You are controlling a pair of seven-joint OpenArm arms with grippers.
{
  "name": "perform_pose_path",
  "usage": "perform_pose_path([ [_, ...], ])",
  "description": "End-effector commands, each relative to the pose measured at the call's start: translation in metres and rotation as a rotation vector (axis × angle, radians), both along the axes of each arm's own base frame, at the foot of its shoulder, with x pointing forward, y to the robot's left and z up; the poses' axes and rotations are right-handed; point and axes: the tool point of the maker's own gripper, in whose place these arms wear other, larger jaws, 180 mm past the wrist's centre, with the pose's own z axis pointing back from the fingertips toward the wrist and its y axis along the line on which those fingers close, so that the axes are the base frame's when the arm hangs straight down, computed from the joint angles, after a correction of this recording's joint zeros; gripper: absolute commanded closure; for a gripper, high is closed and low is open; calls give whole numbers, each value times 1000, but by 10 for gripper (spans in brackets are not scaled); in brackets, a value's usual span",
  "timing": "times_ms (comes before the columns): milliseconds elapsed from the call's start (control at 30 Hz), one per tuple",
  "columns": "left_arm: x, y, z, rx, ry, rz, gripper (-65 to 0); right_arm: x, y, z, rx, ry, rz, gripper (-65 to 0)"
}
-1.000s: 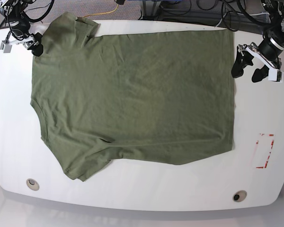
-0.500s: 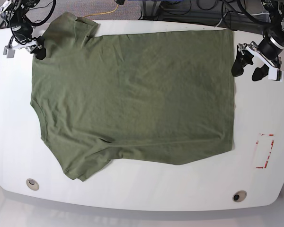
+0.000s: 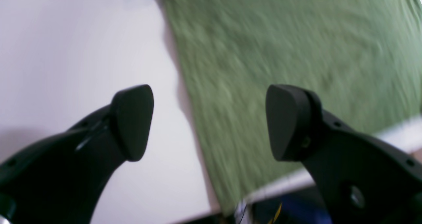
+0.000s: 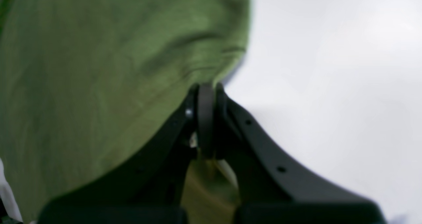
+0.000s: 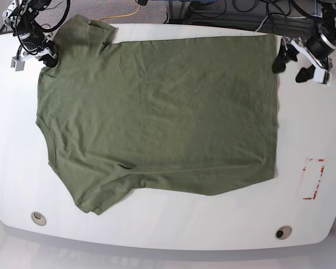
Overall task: Layout the t-shirt on the table in an organized manner, then fold the t-shirt properly
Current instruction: 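Release the shirt and hold both grippers at the shirt's shoulder corners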
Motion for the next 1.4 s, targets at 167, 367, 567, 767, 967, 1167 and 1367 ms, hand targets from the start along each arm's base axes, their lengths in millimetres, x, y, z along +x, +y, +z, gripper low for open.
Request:
perform_pose_path([
  [167, -15, 9, 5, 15, 14, 7, -500, 4, -8, 9, -29, -23, 7, 0],
  [367, -29, 14, -3, 23, 59, 20, -500, 3, -8, 9, -29, -21, 7, 0],
  [567, -47, 12, -14, 12, 118, 20, -500, 2, -8, 10, -32, -20, 9, 0],
  [767, -61, 4, -37, -38, 194, 20, -500, 2, -8, 10, -32, -20, 9, 0],
  [967, -69, 6, -50, -58, 234, 43, -500, 2, -8, 10, -33, -21, 11, 0],
  [1167, -69, -12, -61, -101, 258, 6, -500, 2, -8, 9, -33, -20, 12, 0],
  [1367, -73, -21, -67, -119, 280, -11, -500, 2, -8, 9, -33, -20, 12, 0],
])
